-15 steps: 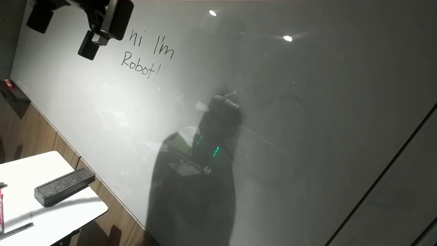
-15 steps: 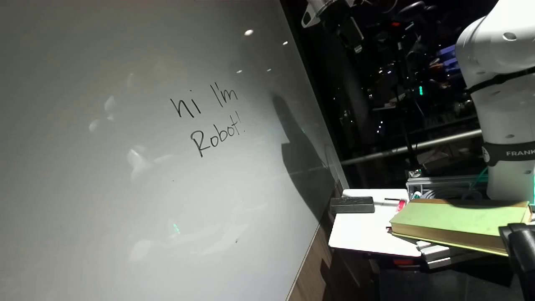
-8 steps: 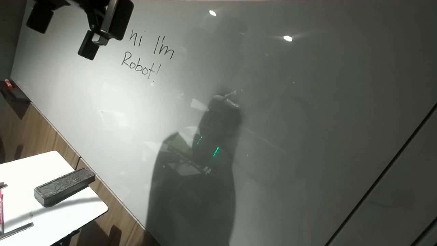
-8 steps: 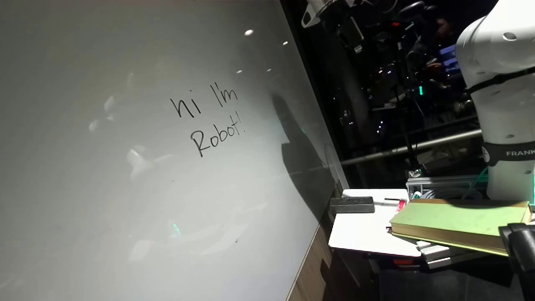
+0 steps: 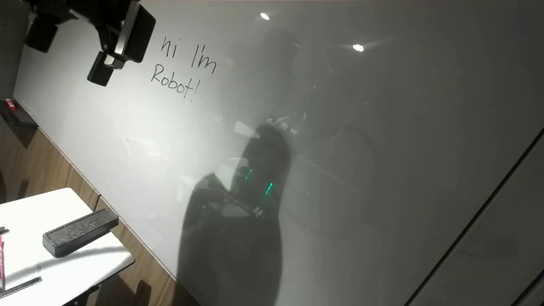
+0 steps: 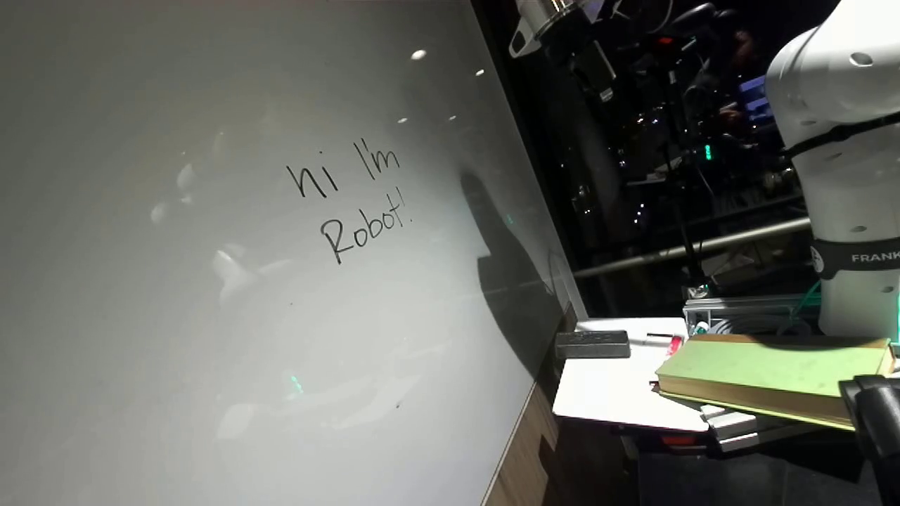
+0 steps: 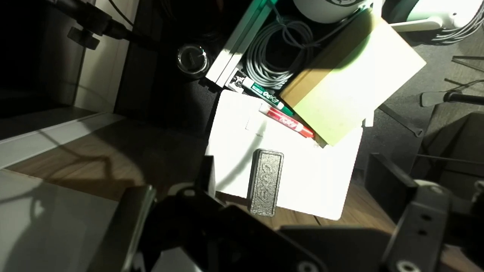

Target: Pick up the board eraser and erase the words on the marker board

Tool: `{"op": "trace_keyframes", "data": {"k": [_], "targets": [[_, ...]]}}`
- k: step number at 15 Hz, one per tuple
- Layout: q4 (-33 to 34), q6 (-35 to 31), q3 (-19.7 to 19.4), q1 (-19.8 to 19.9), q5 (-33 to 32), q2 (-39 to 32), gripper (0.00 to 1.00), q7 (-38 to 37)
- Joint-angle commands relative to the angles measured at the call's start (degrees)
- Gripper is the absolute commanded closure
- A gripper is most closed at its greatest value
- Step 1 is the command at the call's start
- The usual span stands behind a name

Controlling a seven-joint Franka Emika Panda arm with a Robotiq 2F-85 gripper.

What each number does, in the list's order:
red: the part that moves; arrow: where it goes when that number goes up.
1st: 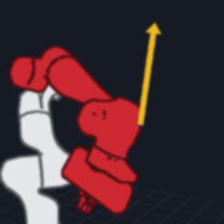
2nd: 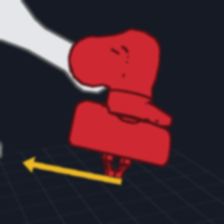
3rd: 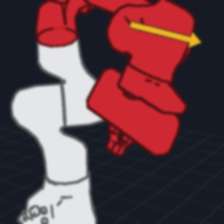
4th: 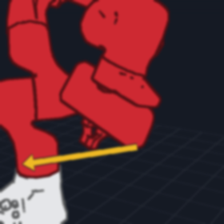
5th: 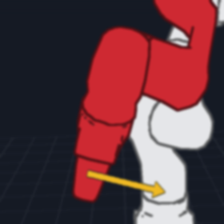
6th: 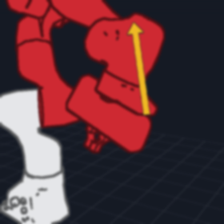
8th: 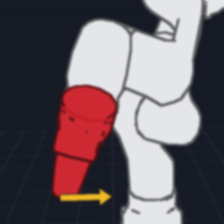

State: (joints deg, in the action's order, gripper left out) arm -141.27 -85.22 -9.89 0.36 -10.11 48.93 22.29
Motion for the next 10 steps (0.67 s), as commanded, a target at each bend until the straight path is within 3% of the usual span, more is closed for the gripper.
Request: {"op": "trace_keyframes", "data": {"k": [1,9,10], "targets": [[-5.7,-6.6,1.3,-1.2,1.8,4.8,0.00,-3.4],[-19.6,-27.1,11.0,-2.3,5.0,6.9,0.00,-17.9],[-16.1,-27.6,12.1,-2.5,5.0,2.8,0.00,-19.3]]}}
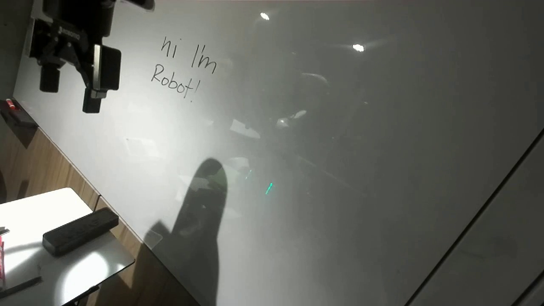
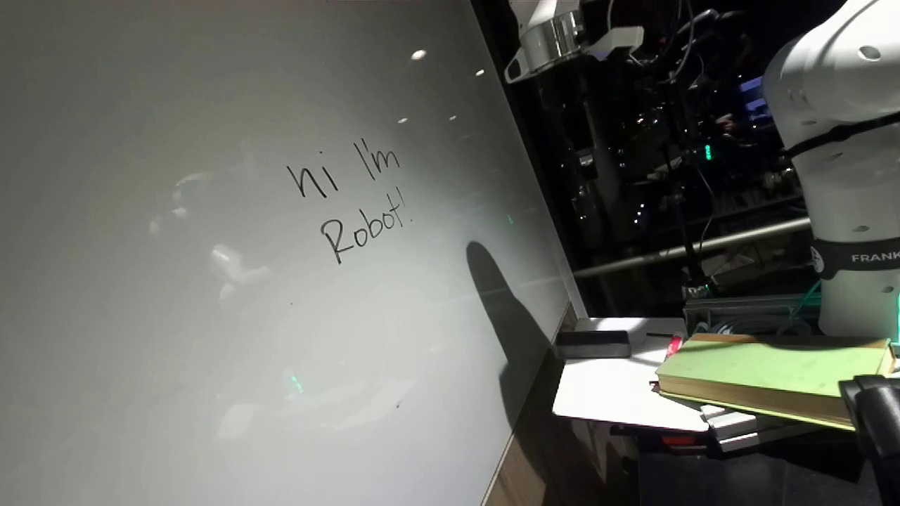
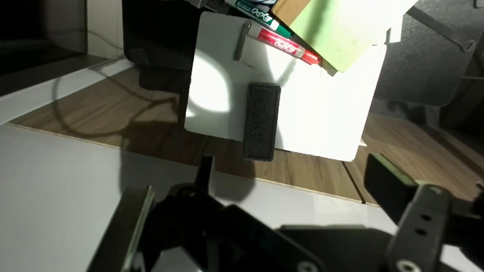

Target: Pick up the board eraser and erase the words on the marker board

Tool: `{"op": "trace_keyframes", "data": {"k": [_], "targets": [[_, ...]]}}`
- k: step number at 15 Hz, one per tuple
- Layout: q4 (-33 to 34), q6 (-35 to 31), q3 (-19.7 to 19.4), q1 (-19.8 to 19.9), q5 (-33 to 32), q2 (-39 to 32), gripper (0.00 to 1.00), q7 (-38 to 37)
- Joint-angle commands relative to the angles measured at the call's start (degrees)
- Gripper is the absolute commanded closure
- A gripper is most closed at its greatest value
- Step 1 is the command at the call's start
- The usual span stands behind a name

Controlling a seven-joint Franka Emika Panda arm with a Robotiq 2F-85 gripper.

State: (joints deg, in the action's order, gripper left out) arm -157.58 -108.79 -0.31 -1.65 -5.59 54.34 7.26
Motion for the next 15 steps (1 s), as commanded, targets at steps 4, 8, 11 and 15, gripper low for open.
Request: {"op": "trace_keyframes", "data": {"k": [4,8,11,15], "targets": [[-1.8,-11.2,5.3,-1.0,0.3,-6.1,0.00,-7.7],[-1.9,-15.9,6.9,-1.0,0.3,-12.2,0.00,-10.2],[-1.9,-19.4,7.6,-0.9,0.1,-17.8,0.00,-11.5],[-2.0,-23.8,7.7,-0.8,-0.3,-25.3,0.00,-11.8]]}}
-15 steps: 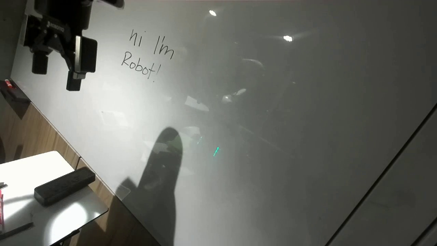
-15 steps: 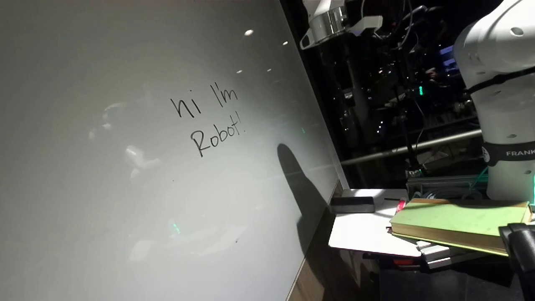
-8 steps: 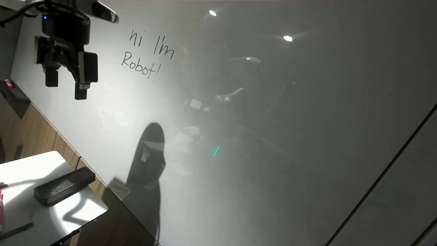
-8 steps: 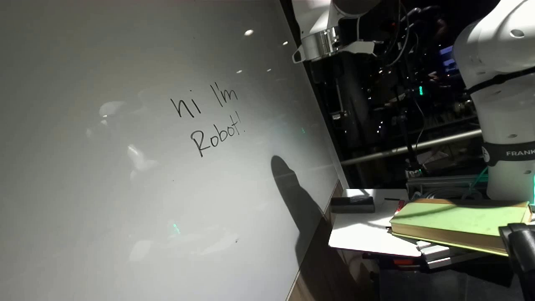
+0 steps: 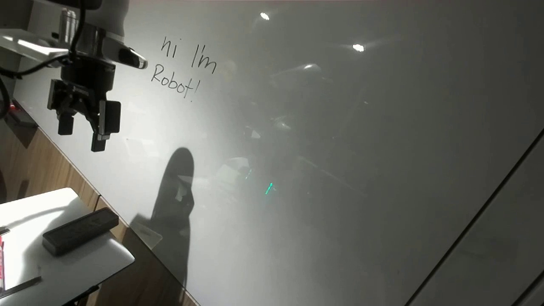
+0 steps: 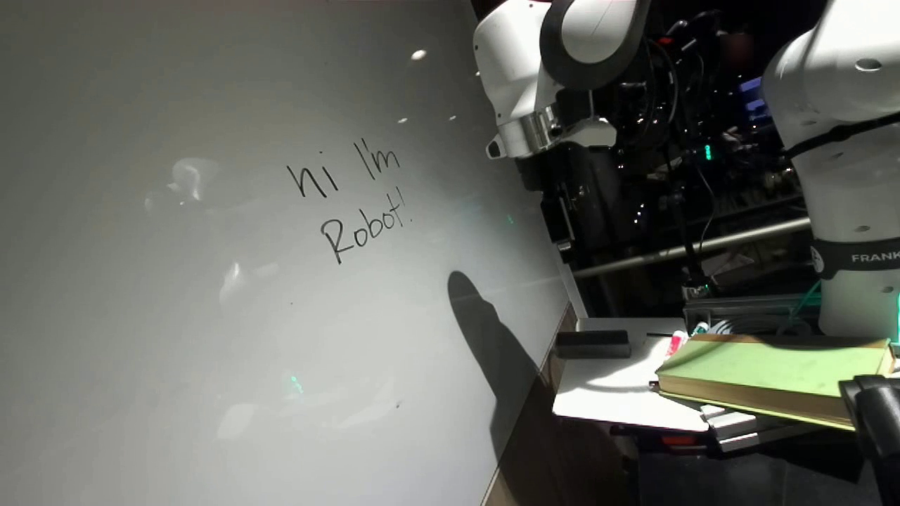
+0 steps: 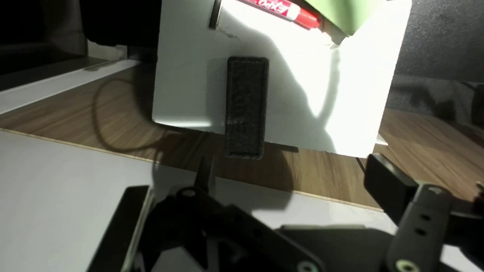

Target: Pick up the board eraser and erase the words on the marker board

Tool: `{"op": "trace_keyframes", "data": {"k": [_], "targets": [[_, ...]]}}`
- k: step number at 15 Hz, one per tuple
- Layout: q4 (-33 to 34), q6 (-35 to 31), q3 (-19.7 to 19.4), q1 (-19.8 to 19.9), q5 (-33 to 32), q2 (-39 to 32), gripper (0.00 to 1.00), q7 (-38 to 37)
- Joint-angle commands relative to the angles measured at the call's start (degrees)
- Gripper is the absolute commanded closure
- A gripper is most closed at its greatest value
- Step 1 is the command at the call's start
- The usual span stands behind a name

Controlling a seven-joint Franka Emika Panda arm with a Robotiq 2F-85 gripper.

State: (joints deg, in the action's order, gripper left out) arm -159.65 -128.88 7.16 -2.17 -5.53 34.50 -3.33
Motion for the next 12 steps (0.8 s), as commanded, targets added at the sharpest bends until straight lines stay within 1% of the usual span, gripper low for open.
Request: {"op": "trace_keyframes", "data": {"k": [1,4,6,10,12], "targets": [[0.1,-5.0,0.1,0.0,-0.8,-7.5,0.00,-1.2],[0.0,-9.4,-0.3,0.9,-2.1,-13.6,0.00,-1.0],[0.0,-12.8,-0.3,2.0,-4.3,-17.9,0.00,-1.3],[-0.2,-20.1,-1.2,4.5,-9.8,-26.6,0.00,-3.2],[-0.2,-24.1,-2.0,5.9,-13.9,-31.2,0.00,-4.8]]}}
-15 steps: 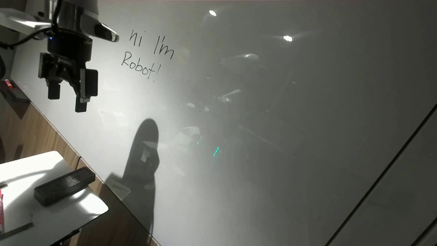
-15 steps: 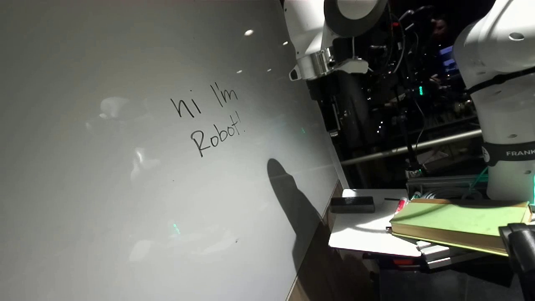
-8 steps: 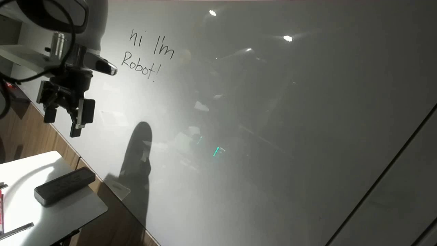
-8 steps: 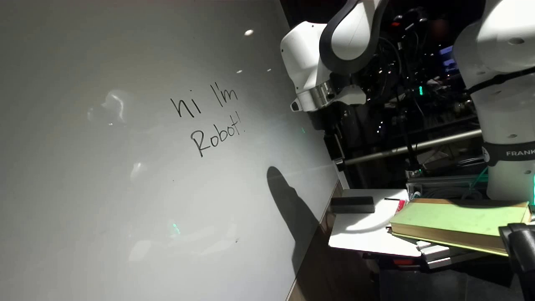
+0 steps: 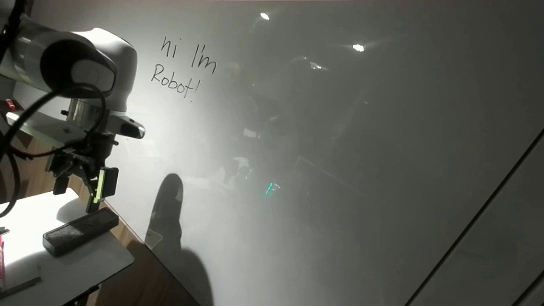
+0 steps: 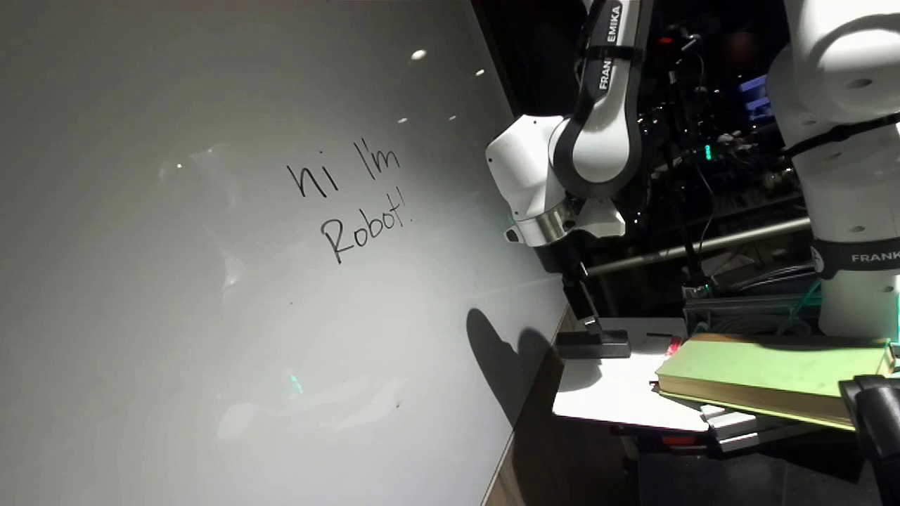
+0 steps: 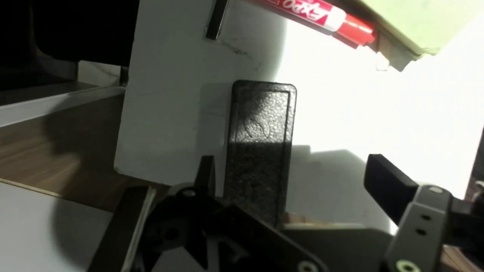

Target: Pick up the board eraser and erase the words on the marker board

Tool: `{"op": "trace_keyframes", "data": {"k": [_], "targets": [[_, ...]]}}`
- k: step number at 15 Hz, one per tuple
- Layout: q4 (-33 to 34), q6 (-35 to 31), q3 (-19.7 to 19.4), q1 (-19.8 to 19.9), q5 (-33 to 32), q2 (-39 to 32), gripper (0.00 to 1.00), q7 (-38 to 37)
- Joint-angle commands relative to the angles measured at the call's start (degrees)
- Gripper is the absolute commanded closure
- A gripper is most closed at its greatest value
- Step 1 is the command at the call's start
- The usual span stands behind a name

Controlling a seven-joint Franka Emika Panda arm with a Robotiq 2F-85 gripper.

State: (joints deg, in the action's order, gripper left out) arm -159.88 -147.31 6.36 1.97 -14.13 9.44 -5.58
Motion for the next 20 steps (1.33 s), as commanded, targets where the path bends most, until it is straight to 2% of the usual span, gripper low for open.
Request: {"op": "trace_keyframes", "data": {"k": [1,5,7,12,20], "targets": [[0.0,-7.4,-1.9,2.3,-7.7,-8.1,0.00,-3.5],[0.0,-12.3,-5.7,1.5,-14.8,-12.9,0.00,-7.2],[0.1,-12.7,-6.5,0.0,-14.4,-11.9,0.00,-7.2],[1.7,-10.7,-5.0,-2.5,-11.6,-6.7,0.00,-6.2],[2.1,-11.5,-6.3,-1.7,-15.0,-7.8,0.00,-7.7]]}}
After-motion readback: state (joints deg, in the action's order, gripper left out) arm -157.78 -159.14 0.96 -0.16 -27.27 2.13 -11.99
